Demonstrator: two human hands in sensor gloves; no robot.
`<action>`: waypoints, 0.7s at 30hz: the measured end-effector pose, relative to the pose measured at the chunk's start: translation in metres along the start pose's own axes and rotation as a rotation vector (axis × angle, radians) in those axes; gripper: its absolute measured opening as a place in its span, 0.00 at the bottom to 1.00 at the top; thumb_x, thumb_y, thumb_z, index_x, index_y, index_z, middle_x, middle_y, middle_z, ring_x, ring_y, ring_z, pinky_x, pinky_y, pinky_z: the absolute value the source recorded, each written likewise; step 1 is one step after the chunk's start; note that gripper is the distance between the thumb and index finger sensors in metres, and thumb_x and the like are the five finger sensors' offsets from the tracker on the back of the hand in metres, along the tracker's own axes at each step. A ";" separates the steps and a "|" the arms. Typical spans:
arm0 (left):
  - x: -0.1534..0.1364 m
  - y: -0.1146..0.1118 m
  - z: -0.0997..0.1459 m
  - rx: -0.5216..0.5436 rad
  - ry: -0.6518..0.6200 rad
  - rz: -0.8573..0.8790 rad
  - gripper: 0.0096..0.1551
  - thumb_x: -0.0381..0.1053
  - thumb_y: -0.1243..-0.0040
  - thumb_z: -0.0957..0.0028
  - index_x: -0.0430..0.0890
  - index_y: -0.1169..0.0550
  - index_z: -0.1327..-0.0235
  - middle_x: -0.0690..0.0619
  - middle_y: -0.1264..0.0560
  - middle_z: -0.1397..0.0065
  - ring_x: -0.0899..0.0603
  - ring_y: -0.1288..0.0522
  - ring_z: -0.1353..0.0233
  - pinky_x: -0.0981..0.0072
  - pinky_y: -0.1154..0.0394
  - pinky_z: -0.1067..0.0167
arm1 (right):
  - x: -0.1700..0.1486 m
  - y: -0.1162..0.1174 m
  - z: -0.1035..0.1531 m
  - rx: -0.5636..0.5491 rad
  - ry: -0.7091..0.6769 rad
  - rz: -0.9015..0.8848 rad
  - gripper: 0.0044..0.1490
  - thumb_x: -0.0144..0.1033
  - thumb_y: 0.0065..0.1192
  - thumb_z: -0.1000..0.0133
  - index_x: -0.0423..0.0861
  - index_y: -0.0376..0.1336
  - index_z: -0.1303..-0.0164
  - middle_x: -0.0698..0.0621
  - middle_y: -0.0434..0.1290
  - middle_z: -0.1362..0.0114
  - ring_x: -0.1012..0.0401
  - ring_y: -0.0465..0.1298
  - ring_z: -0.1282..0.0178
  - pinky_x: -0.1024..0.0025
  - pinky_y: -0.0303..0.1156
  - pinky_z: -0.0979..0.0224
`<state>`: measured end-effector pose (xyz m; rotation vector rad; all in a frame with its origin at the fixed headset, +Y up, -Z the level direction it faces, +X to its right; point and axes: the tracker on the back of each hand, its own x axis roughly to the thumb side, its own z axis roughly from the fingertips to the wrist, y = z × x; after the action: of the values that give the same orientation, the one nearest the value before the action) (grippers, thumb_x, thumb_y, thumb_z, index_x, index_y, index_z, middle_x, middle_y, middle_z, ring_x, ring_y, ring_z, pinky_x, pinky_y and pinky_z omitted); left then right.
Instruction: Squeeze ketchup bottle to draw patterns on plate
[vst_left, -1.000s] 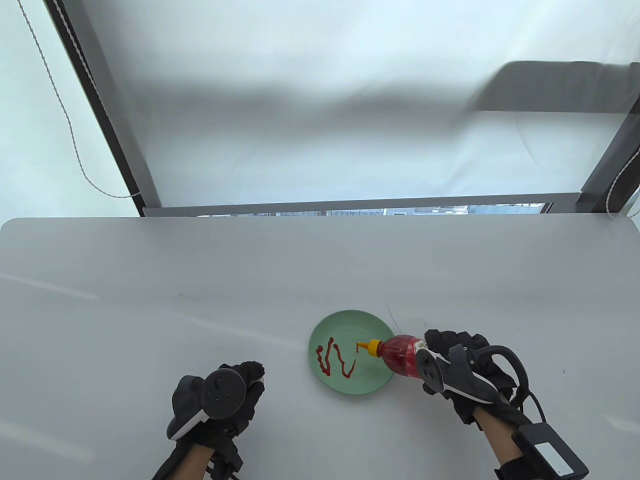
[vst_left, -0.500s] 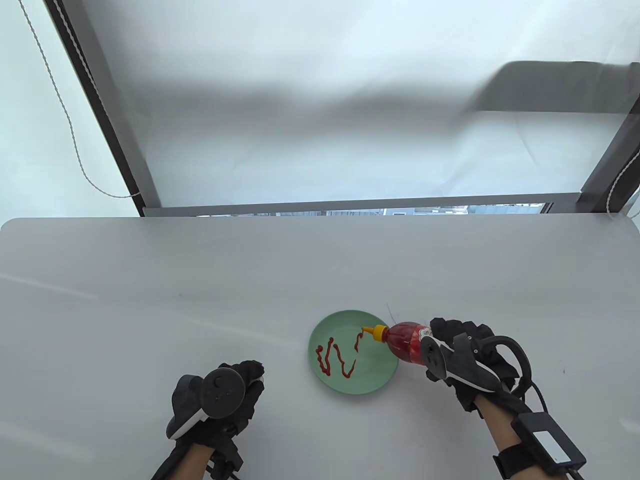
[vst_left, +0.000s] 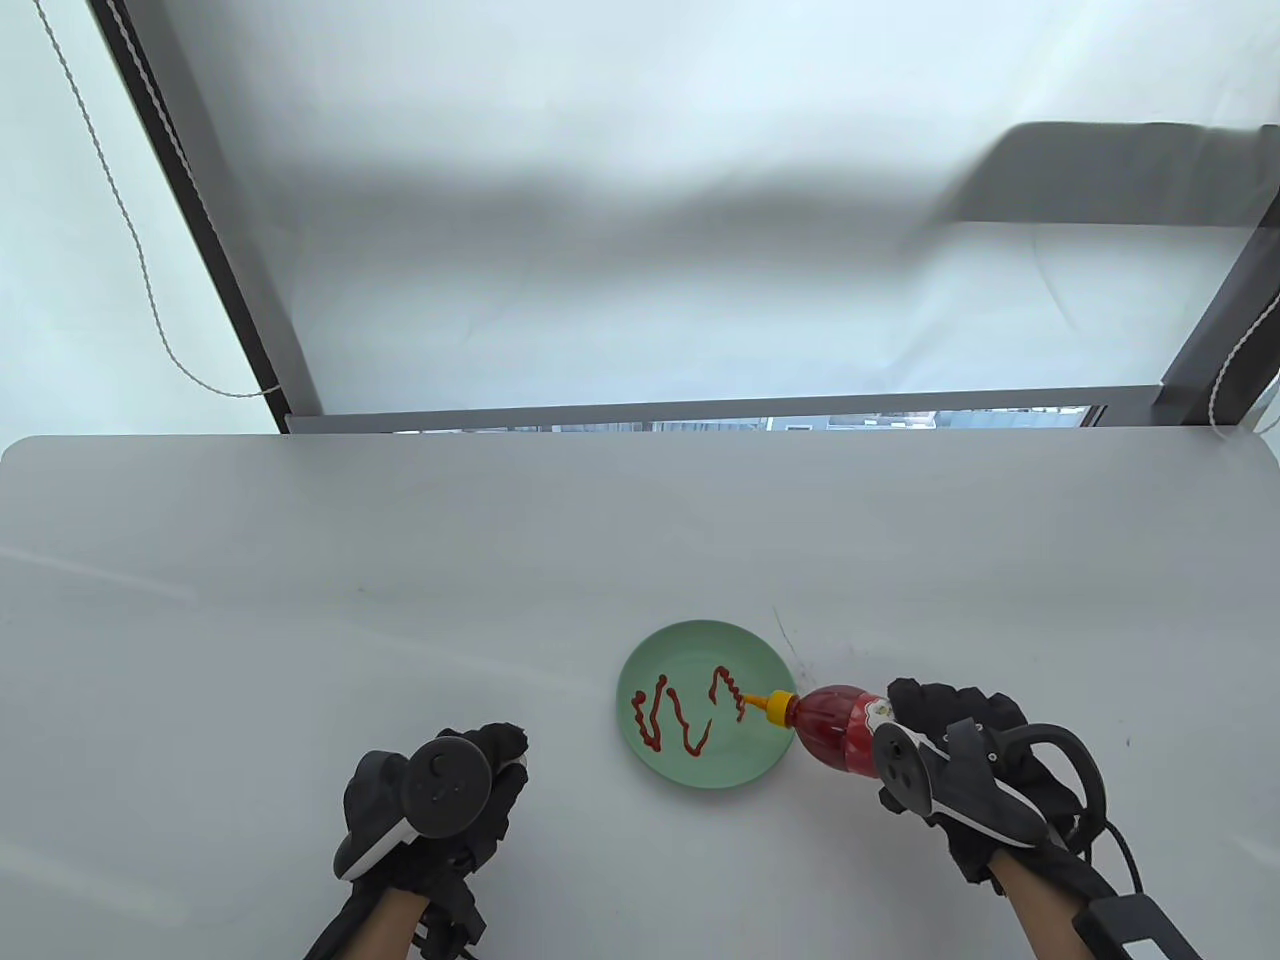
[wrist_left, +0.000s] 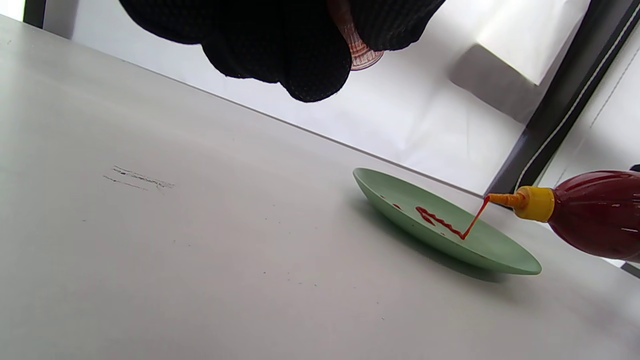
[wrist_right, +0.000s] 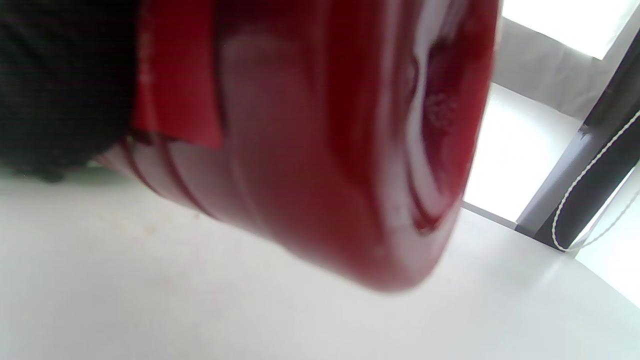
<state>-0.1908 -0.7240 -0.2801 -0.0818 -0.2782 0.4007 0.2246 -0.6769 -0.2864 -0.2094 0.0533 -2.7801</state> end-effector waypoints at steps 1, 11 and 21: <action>0.000 0.000 0.000 0.001 0.003 0.001 0.24 0.47 0.41 0.39 0.44 0.32 0.32 0.42 0.21 0.33 0.33 0.25 0.35 0.38 0.29 0.39 | 0.000 0.000 0.003 -0.004 -0.004 0.005 0.61 0.69 0.81 0.57 0.53 0.59 0.17 0.46 0.75 0.23 0.50 0.79 0.27 0.45 0.72 0.21; 0.000 0.001 0.003 0.006 0.004 -0.002 0.24 0.47 0.41 0.39 0.44 0.32 0.32 0.42 0.21 0.33 0.34 0.25 0.35 0.38 0.28 0.39 | -0.004 0.006 0.022 -0.019 0.007 -0.006 0.61 0.69 0.81 0.57 0.52 0.60 0.17 0.45 0.76 0.23 0.50 0.79 0.27 0.45 0.73 0.21; 0.001 0.001 0.003 0.007 0.006 -0.005 0.24 0.47 0.41 0.39 0.44 0.32 0.33 0.42 0.21 0.33 0.34 0.25 0.35 0.38 0.28 0.39 | -0.013 0.015 0.002 -0.022 0.038 0.003 0.61 0.69 0.82 0.57 0.52 0.60 0.17 0.45 0.76 0.23 0.50 0.79 0.28 0.44 0.73 0.22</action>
<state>-0.1911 -0.7223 -0.2770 -0.0755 -0.2711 0.3960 0.2426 -0.6868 -0.2870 -0.1612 0.0930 -2.7821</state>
